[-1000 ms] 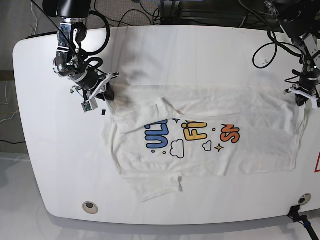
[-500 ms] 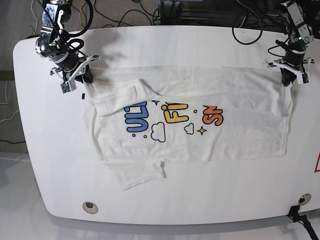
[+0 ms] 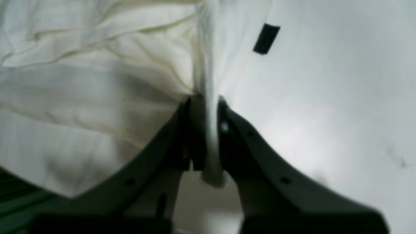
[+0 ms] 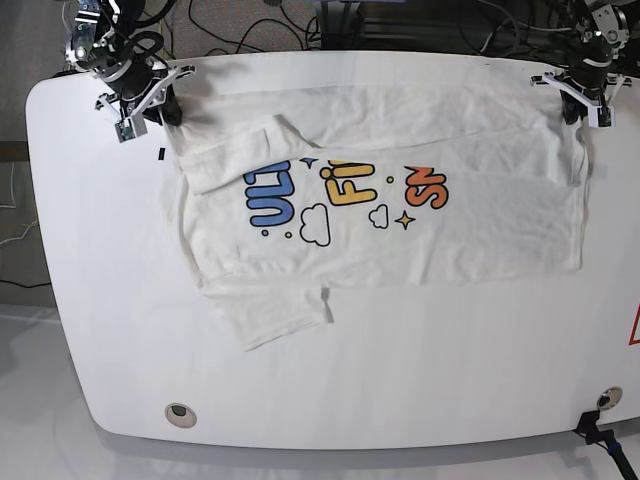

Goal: Fold the T-shirt properly
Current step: 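Pull the grasped fabric back toward the robot with both grippers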

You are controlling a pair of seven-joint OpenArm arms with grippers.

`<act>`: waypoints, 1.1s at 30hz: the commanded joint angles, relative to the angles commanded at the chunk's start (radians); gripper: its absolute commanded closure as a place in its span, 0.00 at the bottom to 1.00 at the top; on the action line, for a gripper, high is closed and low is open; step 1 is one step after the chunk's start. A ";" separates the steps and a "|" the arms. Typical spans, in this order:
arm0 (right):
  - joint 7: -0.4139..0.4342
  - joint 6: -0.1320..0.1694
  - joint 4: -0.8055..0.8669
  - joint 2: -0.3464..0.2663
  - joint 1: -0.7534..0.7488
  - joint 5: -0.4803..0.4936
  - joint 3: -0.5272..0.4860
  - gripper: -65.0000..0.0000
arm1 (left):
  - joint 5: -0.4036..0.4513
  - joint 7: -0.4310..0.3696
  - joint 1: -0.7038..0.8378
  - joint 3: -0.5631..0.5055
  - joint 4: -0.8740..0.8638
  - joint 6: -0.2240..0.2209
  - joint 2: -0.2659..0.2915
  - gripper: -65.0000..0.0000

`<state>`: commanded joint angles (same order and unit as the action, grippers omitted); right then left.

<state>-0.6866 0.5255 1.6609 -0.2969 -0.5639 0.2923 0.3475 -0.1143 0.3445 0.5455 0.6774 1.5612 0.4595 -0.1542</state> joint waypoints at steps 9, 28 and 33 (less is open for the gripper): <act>0.000 0.000 -0.005 0.000 -0.006 -0.008 0.000 1.00 | 0.008 0.000 0.000 -0.008 -0.003 0.000 -0.003 1.00; 0.000 -0.003 -0.002 -0.003 -0.005 -0.002 0.000 0.40 | 0.115 0.100 -0.031 -0.003 0.002 0.144 -0.031 0.18; 0.000 0.000 0.011 -0.008 -0.005 -0.002 0.000 0.36 | 0.115 0.103 -0.025 0.000 0.058 0.144 -0.043 0.18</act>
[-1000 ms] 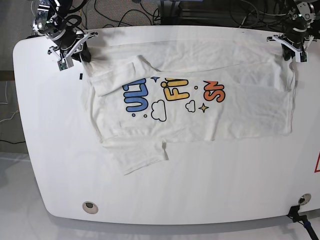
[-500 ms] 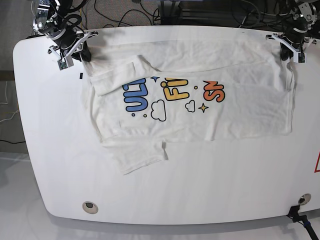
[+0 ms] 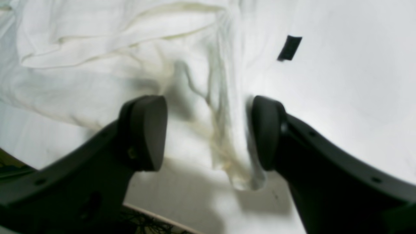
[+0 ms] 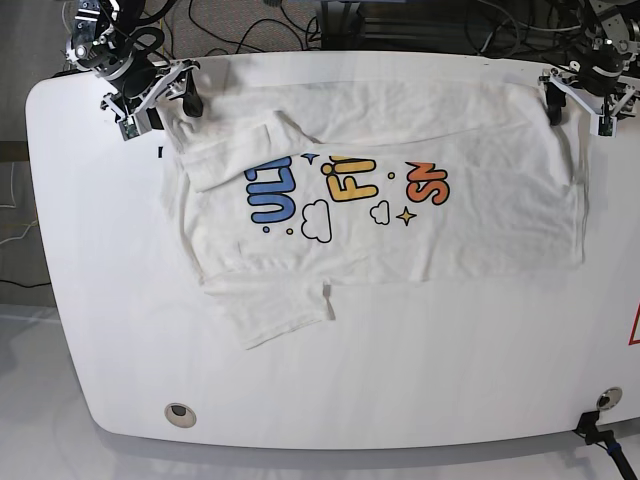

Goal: Fold the T-shirt properly
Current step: 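Pull the grasped fabric back toward the robot with both grippers, then release and move both grippers out to the shirt's side edges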

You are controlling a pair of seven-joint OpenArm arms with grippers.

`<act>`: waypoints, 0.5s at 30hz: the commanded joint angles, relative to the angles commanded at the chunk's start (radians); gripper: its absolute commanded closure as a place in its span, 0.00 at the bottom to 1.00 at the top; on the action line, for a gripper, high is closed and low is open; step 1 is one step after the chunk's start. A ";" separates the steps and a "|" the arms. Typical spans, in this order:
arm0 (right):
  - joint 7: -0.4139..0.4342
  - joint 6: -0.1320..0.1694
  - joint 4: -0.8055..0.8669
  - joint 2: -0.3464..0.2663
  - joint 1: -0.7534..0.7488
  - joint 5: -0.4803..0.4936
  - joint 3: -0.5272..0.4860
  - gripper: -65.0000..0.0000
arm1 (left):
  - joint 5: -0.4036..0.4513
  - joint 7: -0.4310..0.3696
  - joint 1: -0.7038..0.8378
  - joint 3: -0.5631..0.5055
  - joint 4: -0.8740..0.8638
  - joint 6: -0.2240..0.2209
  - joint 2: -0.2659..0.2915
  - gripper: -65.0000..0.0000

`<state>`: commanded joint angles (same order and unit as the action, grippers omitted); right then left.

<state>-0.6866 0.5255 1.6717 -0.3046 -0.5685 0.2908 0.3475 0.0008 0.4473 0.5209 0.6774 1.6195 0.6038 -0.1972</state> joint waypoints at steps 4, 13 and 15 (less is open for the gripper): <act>0.000 0.000 0.054 0.000 0.000 -0.006 0.000 0.36 | 0.000 0.072 0.012 0.029 0.078 0.000 -0.008 0.18; -0.058 0.000 0.103 0.002 0.029 -0.003 0.000 0.36 | -0.002 0.101 0.015 0.037 0.144 0.002 -0.020 0.18; -0.060 0.000 0.103 0.003 0.040 -0.002 0.000 0.36 | -0.002 0.107 0.015 0.037 0.178 0.002 -0.018 0.18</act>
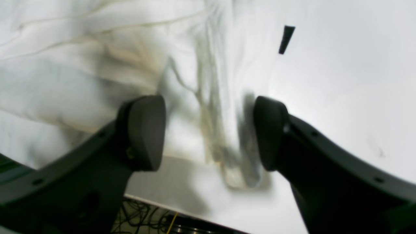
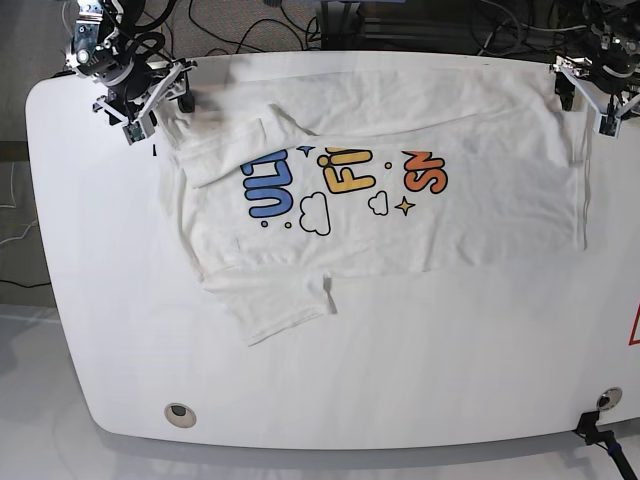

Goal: Fold the T-shirt properly
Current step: 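Release and move both grippers out to the shirt's side edges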

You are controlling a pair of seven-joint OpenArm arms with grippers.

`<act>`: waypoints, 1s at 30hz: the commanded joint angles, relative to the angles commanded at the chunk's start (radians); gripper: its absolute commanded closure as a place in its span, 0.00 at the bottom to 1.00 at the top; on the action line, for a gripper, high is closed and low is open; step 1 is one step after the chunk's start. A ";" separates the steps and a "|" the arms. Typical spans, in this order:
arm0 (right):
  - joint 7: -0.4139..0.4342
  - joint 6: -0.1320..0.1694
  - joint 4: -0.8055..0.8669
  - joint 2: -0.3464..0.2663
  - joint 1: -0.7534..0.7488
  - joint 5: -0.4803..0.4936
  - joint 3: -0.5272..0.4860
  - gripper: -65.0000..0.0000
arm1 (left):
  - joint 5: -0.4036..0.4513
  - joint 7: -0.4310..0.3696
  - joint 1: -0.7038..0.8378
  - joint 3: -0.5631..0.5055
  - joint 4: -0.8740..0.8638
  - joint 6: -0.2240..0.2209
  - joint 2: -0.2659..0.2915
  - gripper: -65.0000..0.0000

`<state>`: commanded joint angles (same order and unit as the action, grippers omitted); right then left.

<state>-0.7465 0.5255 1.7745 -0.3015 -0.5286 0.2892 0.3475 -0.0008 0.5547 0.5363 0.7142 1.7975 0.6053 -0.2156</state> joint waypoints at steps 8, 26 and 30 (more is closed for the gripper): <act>-0.002 0.000 0.037 -0.002 0.026 0.003 0.002 0.36 | -0.008 0.009 -0.018 -0.006 0.095 0.002 0.003 0.18; -0.143 0.048 0.117 0.003 0.296 0.005 0.087 0.36 | -0.068 0.107 -0.341 -0.055 0.074 0.048 0.003 0.18; -0.144 0.048 0.011 0.005 0.425 -0.005 0.034 0.36 | -0.068 0.107 -0.420 -0.083 -0.006 0.009 0.003 0.18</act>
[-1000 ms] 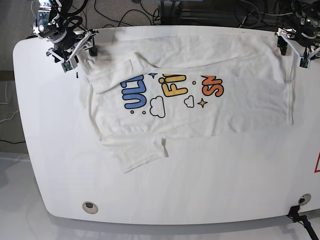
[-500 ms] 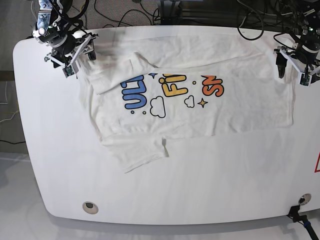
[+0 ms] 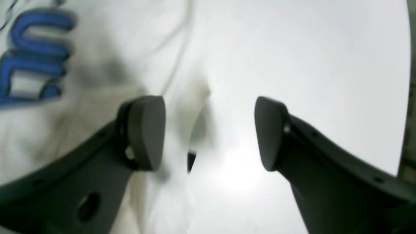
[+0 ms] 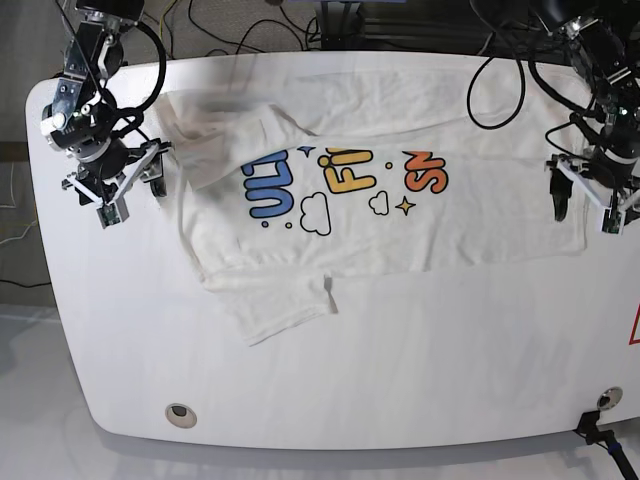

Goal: Fold the T-shirt properly
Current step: 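Release and move both grippers out to the shirt's side edges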

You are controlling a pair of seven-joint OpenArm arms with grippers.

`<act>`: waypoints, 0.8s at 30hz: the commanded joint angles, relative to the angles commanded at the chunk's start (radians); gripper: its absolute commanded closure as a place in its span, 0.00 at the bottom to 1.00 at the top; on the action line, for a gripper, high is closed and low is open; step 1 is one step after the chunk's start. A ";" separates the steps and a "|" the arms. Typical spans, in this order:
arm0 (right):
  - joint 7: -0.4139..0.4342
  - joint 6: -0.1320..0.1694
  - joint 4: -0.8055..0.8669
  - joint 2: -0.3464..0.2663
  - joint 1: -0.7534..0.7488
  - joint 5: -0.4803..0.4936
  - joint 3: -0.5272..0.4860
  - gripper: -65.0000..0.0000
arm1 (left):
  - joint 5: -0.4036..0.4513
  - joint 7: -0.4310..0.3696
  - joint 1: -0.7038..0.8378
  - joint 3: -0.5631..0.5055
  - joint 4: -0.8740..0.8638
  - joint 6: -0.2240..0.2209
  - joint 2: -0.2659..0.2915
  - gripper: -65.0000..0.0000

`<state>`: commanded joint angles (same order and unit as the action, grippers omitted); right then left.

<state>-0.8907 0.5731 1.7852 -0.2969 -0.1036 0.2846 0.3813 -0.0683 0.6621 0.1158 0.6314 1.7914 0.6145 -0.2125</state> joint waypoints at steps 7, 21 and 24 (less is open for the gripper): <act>0.006 0.002 -0.232 0.000 0.203 0.000 -0.012 0.36 | 0.000 -0.005 -0.144 0.000 -0.184 0.000 -0.006 0.18; 0.181 0.002 -0.654 0.000 0.453 0.006 -0.132 0.36 | 0.035 -0.181 -0.336 -0.037 -0.617 0.000 -0.064 0.18; 0.235 0.002 -0.726 0.000 0.480 0.006 -0.161 0.36 | 0.035 -0.226 -0.359 -0.038 -0.698 0.000 -0.094 0.18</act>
<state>-0.6559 0.5746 1.0595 -0.2969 0.3767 0.2908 0.2202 -0.0330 0.4365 -0.2432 0.5930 1.0932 0.6145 -0.3061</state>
